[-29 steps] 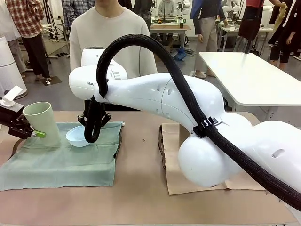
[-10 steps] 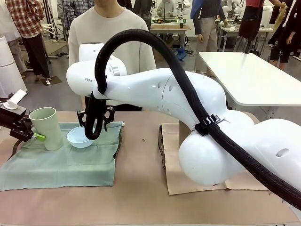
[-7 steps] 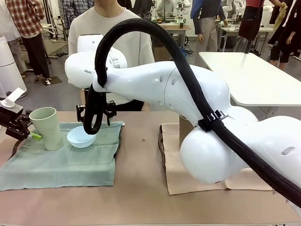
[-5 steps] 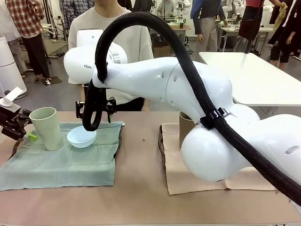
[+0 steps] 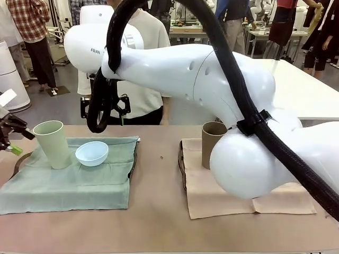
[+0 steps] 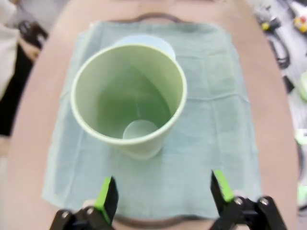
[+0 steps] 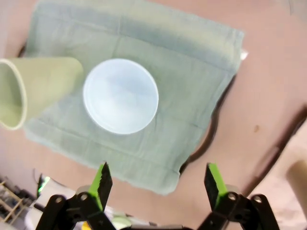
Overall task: Set up a tray with a mat and arrange the tableware.
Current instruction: Place the Picnic Bowl and Reusable plastic cup back onto the Handle tray in front of the human's position.
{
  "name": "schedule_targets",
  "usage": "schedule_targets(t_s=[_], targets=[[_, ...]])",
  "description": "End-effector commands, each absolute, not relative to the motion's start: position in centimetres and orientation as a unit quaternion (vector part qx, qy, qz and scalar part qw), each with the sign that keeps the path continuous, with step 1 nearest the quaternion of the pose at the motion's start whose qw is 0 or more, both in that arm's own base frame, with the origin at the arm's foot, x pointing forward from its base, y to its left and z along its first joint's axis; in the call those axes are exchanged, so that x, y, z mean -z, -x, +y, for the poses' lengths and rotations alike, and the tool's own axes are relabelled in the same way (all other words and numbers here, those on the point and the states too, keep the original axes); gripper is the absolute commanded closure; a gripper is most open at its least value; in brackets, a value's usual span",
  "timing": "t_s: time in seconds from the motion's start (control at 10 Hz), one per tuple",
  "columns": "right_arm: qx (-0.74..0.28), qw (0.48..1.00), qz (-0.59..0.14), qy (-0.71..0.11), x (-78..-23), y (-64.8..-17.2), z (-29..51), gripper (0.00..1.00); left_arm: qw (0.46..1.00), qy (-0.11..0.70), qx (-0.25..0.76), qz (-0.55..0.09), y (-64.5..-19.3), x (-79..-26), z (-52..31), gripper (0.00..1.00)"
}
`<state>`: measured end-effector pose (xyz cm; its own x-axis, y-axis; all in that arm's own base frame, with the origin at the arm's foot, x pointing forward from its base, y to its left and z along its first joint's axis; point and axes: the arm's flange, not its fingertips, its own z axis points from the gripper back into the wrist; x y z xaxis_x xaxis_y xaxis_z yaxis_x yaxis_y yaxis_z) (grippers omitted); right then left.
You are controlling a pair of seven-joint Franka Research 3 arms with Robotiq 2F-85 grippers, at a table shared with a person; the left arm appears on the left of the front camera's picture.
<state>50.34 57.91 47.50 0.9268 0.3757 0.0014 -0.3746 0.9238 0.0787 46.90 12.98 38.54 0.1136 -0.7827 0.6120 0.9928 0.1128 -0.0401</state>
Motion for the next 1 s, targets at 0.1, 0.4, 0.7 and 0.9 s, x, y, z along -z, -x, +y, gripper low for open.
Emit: schedule_targets(t_s=[0.1,0.4,0.7,0.9], targets=[[-0.171,0.985,0.007,-0.018,-47.6,-42.1,50.9,0.01,0.816,0.110,0.549,-0.145,-43.7,-43.9,10.1,0.00],[-0.186,0.982,0.011,-0.015,-49.5,-39.0,49.1,0.01,0.882,-0.006,0.460,-0.101,-41.3,-48.9,5.4,0.00],[-0.153,0.987,0.016,0.043,-52.3,-34.3,47.5,0.01,0.923,-0.060,0.379,-0.030,-39.4,-52.2,2.2,0.00],[-0.137,0.989,0.024,0.057,-52.6,-32.5,46.5,0.01,0.941,-0.049,0.334,-0.003,-39.8,-53.9,1.8,0.00]])
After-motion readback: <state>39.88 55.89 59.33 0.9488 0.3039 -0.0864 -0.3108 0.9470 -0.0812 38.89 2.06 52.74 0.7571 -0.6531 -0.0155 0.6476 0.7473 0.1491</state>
